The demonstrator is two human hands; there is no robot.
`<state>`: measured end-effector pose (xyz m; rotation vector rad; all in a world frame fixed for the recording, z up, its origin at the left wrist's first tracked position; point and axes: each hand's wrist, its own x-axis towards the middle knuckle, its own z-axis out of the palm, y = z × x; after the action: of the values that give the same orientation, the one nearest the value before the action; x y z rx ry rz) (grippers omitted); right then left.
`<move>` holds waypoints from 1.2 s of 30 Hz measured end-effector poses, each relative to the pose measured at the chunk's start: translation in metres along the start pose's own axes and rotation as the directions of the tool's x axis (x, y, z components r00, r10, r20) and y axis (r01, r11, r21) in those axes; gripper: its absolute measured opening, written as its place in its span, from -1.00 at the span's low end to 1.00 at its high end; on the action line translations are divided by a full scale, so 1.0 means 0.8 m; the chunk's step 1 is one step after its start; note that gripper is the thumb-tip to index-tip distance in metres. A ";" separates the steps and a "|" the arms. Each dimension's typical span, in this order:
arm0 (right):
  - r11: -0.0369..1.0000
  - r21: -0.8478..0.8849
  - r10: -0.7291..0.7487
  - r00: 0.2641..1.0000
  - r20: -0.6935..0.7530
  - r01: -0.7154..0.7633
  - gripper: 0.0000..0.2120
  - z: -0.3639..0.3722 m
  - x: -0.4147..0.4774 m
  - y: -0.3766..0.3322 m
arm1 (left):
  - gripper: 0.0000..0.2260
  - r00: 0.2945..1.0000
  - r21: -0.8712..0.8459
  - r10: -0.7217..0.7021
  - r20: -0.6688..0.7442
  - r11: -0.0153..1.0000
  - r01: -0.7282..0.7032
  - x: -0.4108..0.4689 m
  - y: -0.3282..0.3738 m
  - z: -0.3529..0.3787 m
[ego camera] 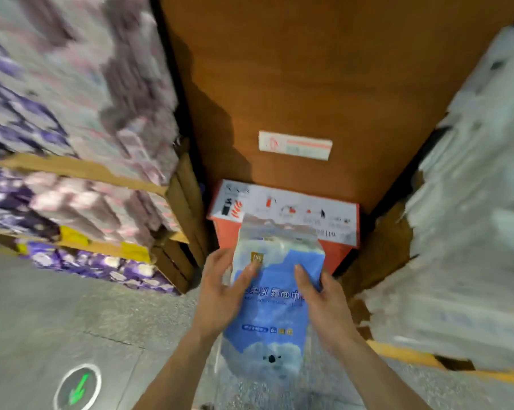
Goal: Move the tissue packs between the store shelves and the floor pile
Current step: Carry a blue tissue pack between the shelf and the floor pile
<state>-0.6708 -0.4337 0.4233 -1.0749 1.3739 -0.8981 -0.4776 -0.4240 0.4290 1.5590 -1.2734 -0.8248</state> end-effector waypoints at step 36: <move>0.844 0.244 -0.347 0.139 0.928 0.478 -0.65 0.926 -0.606 -0.276 | -0.43 0.233 -0.135 -0.116 -0.965 0.989 -0.066 -0.548 0.062 -0.939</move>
<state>0.0731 0.0104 0.7107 -1.7345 0.0061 -0.3090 0.0832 0.1808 0.7085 1.4955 -0.1825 0.1867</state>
